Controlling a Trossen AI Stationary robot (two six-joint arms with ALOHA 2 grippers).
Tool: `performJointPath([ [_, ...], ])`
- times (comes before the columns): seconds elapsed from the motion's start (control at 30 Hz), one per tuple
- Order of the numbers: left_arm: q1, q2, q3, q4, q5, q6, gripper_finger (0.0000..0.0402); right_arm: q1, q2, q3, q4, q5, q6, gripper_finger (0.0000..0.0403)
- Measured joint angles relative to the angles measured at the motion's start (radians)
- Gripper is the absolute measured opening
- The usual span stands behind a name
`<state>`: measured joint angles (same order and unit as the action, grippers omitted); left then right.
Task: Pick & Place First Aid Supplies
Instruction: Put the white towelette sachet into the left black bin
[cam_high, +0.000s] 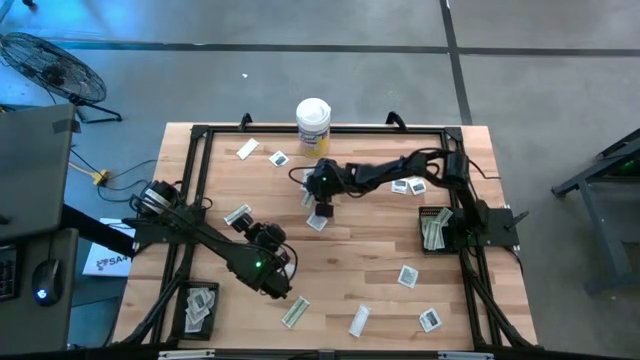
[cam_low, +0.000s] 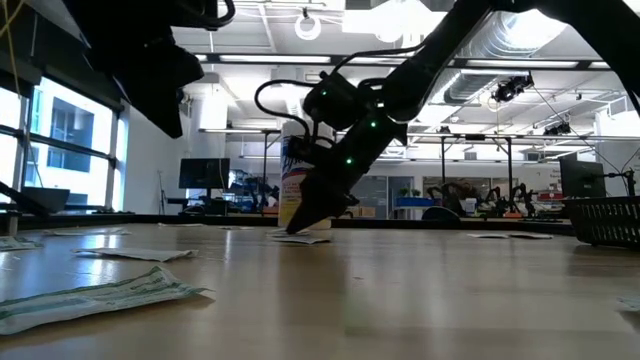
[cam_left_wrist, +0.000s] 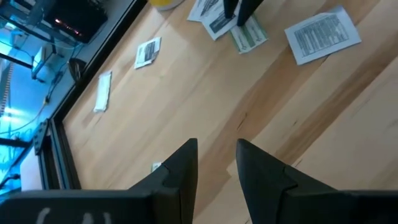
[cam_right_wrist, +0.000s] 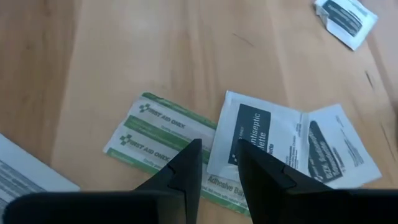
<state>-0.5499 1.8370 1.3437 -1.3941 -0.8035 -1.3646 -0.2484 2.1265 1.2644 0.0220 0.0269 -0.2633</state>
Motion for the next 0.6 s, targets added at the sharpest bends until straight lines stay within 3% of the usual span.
performJointPath([
  [0.33, 0.0, 0.0, 0.0, 0.073, -0.026, 0.06, 0.0106, -0.038, 0.0, 0.0, -0.045, 0.0, 0.106, 0.0083],
  [0.6, 0.0, 0.0, 0.0, 0.071, -0.029, 0.06, 0.0106, -0.039, -0.001, 0.0, -0.067, -0.008, 0.134, 0.0007],
])
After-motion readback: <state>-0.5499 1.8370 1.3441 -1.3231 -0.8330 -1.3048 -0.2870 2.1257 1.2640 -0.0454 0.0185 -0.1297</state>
